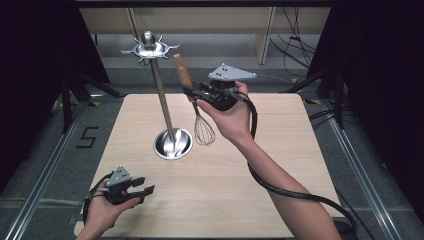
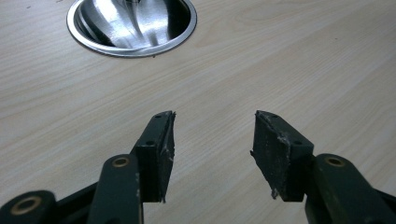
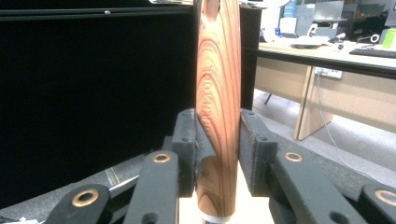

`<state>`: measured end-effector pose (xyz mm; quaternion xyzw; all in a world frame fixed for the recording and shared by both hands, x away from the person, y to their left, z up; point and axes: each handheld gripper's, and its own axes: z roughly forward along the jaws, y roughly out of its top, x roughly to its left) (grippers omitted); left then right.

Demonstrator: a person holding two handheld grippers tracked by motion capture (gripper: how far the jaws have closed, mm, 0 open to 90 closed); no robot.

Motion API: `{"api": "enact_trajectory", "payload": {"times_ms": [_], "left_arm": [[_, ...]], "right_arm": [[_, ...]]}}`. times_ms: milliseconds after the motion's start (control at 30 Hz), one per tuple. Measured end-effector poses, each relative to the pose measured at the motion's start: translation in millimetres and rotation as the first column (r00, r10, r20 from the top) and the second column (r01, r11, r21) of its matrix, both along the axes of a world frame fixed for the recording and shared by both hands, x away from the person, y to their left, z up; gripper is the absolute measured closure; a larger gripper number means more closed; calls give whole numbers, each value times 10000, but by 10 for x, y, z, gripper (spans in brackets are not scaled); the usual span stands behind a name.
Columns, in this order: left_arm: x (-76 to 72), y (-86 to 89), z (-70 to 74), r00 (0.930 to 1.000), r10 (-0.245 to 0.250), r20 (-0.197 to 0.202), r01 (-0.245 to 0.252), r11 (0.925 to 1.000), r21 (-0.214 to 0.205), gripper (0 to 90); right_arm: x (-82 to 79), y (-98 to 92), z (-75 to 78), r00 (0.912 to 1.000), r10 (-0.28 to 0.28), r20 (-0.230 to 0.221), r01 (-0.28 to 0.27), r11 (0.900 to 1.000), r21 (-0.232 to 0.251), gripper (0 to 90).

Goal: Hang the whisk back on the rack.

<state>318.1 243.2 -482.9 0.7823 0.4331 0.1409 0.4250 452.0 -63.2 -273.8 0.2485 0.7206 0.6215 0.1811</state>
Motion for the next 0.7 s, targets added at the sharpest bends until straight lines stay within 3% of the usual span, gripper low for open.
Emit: {"api": "enact_trajectory", "payload": {"times_ms": [67, 100, 233, 400, 467, 533, 700], "left_arm": [[0, -1, 0, 10000, 8, 8, -8, 10000, -1, 475], [0, 0, 0, 10000, 6, 9, -6, 10000, -3, 475], [0, 1, -1, 10000, 0, 3, 0, 10000, 0, 475], [1, 1, 0, 10000, -16, 9, 16, 10000, -16, 474], [0, 3, 0, 10000, -23, 8, 23, 10000, -2, 474], [-1, 4, 2, 10000, -16, -6, 16, 10000, 6, 474], [0, 2, 0, 10000, -19, 6, 19, 10000, -3, 474]], "right_arm": [[15, 6, 7, 9997, 48, 235, -48, 10000, 13, 713], [-6, 13, 15, 10000, 23, -50, -23, 10000, 73, 713], [10, 29, 28, 9998, 99, 192, -100, 9999, 38, 713], [4, 49, 43, 9997, 147, 182, -146, 9999, -80, 713], [-12, 64, 50, 9998, 177, -22, -177, 9998, 39, 713], [6, 63, 53, 9996, 184, 234, -183, 9998, -52, 713], [5, 76, 55, 9997, 239, 64, -238, 9997, -34, 713]]}}
